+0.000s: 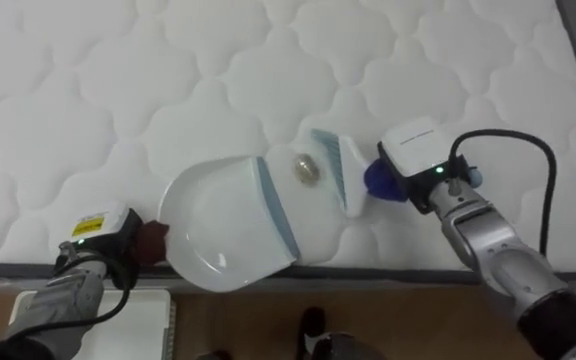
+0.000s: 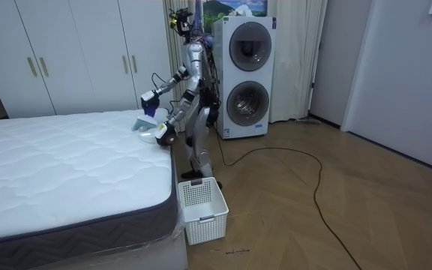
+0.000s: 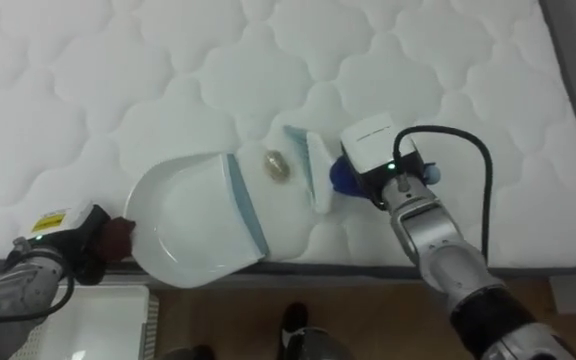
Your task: Clean bed
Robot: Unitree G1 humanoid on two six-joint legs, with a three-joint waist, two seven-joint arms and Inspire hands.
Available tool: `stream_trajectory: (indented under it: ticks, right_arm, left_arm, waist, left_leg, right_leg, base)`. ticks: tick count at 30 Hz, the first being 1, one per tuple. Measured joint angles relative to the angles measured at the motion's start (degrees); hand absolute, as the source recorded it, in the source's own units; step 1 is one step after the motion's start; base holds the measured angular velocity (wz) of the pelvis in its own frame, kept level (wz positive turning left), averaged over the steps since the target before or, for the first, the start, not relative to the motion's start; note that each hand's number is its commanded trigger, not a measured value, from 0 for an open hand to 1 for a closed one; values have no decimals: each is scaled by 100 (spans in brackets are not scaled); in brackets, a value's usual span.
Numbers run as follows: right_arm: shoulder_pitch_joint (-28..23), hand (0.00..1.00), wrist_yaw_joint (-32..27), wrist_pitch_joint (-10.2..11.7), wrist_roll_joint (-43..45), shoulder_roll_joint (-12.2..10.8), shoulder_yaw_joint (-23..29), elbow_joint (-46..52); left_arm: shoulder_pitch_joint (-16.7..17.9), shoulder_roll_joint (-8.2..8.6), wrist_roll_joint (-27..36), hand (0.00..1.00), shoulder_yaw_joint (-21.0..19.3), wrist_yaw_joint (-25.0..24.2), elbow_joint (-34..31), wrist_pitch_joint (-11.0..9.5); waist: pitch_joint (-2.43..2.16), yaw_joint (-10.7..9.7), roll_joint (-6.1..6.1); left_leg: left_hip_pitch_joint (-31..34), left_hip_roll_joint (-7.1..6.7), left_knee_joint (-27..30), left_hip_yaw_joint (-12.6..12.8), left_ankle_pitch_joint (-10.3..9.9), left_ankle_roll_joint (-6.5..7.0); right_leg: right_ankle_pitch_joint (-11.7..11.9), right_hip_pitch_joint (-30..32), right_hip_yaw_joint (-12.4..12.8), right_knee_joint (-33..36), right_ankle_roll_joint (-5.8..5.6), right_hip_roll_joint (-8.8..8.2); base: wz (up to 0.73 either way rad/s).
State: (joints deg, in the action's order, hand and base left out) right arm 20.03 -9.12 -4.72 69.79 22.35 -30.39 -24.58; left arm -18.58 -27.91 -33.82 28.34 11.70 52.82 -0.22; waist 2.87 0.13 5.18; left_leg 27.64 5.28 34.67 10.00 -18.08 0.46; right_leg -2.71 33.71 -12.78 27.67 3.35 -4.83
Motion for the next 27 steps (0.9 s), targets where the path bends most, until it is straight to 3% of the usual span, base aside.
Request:
stream_trajectory:
  ticks: [8, 13, 20, 27]
  right_arm:
    - [-39, 100, 72, 341, -205, -167, -442, 537]
    - [42, 100, 212, 443, -248, -256, -475, 554]
    - [47, 100, 438, 466, -278, -248, -685, 925]
    - [64, 100, 699, 904, -436, -309, -1124, 1264]
  left_arm:
    - [7, -3, 0, 100, -18, 0, 0, -104]
    - [28, -7, 13, 100, -3, 19, 58, -118]
    - [143, -6, 28, 100, 11, 65, 129, -139]
    - [345, -7, 26, 100, 9, 42, 112, -236]
  waist:
    - [-23, 30, 34]
    - [-58, 59, 86]
    - [-68, 188, 100]
    - [-78, 251, 127]
  left_leg:
    - [82, -1, 7, 15, -6, 10]
    - [72, 6, 6, 22, -7, 11]
    - [60, 16, -2, 62, -8, 7]
    - [83, 18, 4, 56, -12, 15]
  right_leg:
    - [-1, 82, -24, 12, -3, -17]
    - [0, 81, -22, 11, -1, -10]
    - [11, 79, 32, -3, 7, 28]
    - [8, 79, -3, -6, 2, 6]
  base:
    - [0]
    - [0]
    - [-4]
    - [0]
